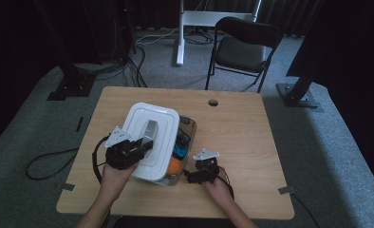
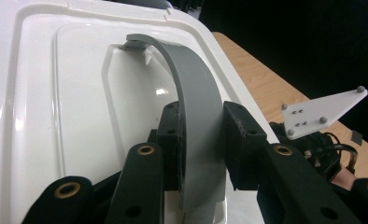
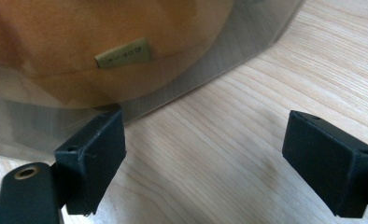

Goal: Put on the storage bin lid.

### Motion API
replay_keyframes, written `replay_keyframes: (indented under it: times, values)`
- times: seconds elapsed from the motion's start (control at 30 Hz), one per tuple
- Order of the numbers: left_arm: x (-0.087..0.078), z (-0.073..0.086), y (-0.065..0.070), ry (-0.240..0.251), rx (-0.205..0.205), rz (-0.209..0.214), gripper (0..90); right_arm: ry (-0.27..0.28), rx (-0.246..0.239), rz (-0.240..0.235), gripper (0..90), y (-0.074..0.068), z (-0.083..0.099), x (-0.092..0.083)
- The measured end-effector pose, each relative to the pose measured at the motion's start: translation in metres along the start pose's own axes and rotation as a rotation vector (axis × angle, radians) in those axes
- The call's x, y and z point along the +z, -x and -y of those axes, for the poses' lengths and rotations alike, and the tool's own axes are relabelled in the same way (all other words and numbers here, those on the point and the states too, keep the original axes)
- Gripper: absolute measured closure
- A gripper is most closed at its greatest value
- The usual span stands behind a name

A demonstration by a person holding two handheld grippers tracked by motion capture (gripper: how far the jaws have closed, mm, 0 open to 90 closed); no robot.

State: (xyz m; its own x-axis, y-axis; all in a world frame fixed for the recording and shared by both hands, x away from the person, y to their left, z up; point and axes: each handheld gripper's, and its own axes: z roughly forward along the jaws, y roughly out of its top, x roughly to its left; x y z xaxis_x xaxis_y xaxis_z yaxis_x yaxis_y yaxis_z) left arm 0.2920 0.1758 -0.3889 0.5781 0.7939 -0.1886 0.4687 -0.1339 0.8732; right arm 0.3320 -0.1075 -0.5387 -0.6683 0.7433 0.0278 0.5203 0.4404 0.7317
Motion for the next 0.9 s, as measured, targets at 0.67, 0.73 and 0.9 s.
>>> replay_keyframes:
  times: [0.67,0.73,0.9]
  values:
    - [0.037,-0.004,0.013,-0.056,0.012,0.050,70.7,0.009,0.098,0.097,12.0,0.041,0.019,-0.020]
    - [0.041,-0.004,0.014,-0.064,0.015,0.054,70.8,0.013,0.099,0.100,12.0,0.042,0.019,-0.021]
    - [0.047,-0.004,0.012,-0.084,0.011,0.059,70.7,0.012,0.105,0.099,12.0,0.042,0.020,-0.022]
